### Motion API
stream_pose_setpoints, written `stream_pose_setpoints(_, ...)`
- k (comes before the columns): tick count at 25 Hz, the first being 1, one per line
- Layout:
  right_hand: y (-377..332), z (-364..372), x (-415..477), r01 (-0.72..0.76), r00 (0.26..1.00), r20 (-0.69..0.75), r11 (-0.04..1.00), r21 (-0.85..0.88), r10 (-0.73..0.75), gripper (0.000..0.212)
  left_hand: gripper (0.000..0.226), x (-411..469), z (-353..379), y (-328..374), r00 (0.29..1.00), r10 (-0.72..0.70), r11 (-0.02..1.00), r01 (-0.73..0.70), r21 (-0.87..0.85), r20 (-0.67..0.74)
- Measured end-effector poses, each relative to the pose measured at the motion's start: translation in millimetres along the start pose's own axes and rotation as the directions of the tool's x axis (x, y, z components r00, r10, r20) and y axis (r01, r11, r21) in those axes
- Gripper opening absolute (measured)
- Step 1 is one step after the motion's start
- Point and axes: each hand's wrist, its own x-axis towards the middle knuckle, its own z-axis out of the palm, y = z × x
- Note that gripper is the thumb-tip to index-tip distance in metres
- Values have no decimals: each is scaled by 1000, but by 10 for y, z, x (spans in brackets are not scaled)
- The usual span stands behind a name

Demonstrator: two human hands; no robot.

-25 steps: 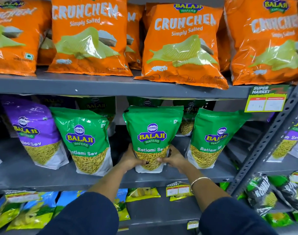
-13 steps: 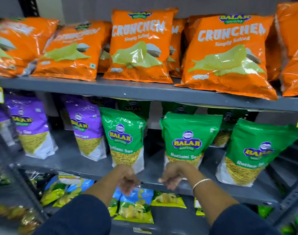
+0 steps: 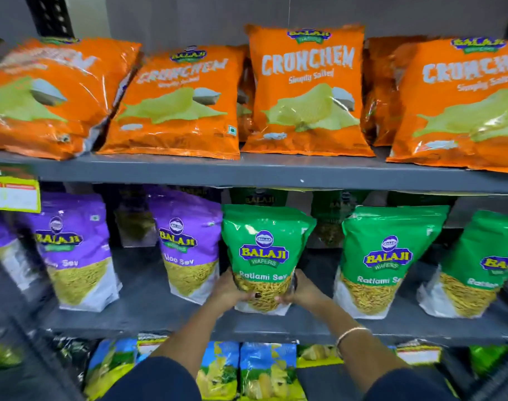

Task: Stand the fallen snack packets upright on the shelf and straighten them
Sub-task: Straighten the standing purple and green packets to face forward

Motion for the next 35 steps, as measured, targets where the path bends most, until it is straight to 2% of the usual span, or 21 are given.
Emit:
stream_pose_setpoints(1, -13, -25, 22, -95, 995, 12, 988, -124, 98, 84, 88, -7, -20, 26, 1000, -14, 1000, 14, 5, 21)
stream_pose_setpoints(3, -173, -74, -55, -236, 937, 80, 784, -574, 340, 47, 98, 10, -99, -2, 991, -90, 992, 80, 100, 103)
stream_pose_setpoints(5, -361, 73, -148, -307, 755, 182, 584, -752, 630, 32, 60, -12, -263, -133, 947, -258, 921, 181, 345, 192)
stream_pose_setpoints(6, -448, 267, -161, -287, 719, 234, 586, -758, 655, 35, 29, -54, -382, -231, 909, -351, 881, 238, 409, 226)
stream_pose_setpoints(7, -606, 463, -205, -231, 745, 278, 625, -746, 607, 35, 24, -132, -542, -276, 833, -502, 827, 383, 411, 234)
stream_pose_setpoints(9, -753, 852, -101, -57, 887, 299, 727, -684, 351, 25, 42, -211, -880, -359, 729, -661, 725, 560, 401, 177)
stream_pose_setpoints(10, -829, 1049, -61, 25, 937, 285, 776, -630, 201, 19, 33, -179, -1089, -444, 767, -634, 731, 554, 398, 99)
stream_pose_setpoints(11, -886, 1204, -12, 53, 967, 237, 833, -551, 95, 35, 24, -104, -1266, -533, 839, -542, 790, 526, 314, -41)
stream_pose_setpoints(12, -862, 1342, 126, 32, 985, 167, 910, -413, 41, 56, 52, 17, -1404, -647, 909, -395, 882, 416, 220, -134)
stream_pose_setpoints(14, -817, 1511, 371, 27, 994, 105, 998, -50, -22, 83, 104, 136, -1573, -677, 966, -220, 976, 219, -21, -133)
stream_pose_setpoints(16, -750, 1579, 575, 65, 996, 60, 996, 68, -69, 108, 103, 195, -1563, -697, 988, -146, 983, 140, -121, -42)
stream_pose_setpoints(19, -812, 1737, 553, 101, 994, 43, 995, 12, -102, 89, 108, 134, -1607, -842, 990, -124, 974, 109, -201, -62)
stream_pose_setpoints(21, -931, 1883, 431, 167, 979, 93, 978, 128, -180, 86, 122, 33, -1695, -952, 984, -126, 973, 99, -207, -123)
stream_pose_setpoints(23, -1175, 1955, 317, 294, 956, -87, 894, 338, -282, 86, 122, -69, -1792, -963, 986, -120, 976, 96, -196, -116)
stream_pose_setpoints(24, -1346, 1922, 306, 358, 931, -223, 849, 390, -290, 73, 116, -87, -1813, -955, 988, -118, 977, 98, -192, -101)
stream_pose_setpoints(26, -1767, 1709, 301, 469, 841, -445, 826, 314, -308, 22, 99, -97, -1818, -948, 990, -120, 975, 102, -197, -80)
stream_pose_setpoints(27, -1959, 1590, 290, 477, 818, -476, 844, 246, -323, 28, 98, -110, -1822, -957, 988, -126, 974, 107, -200, -87)
stream_pose_setpoints(28, -2062, 1506, 303, 465, 811, -488, 862, 201, -323, 44, 103, -128, -1819, -964, 985, -141, 973, 119, -196, -100)
stream_pose_setpoints(30, -2066, 1439, 274, 493, 802, -490, 841, 221, -342, 50, 116, -158, -1814, -969, 978, -160, 979, 141, -144, -135)
stream_pose_setpoints(33, -1820, 1523, 216, 472, 857, -405, 800, 370, -319, 13, 132, -117, -1783, -1032, 981, -148, 974, 123, -188, -126)
stream_pose_setpoints(35, -1536, 1608, 247, 378, 923, -243, 819, 431, -299, 54, 133, -82, -1771, -1026, 982, -147, 973, 123, -193, -117)
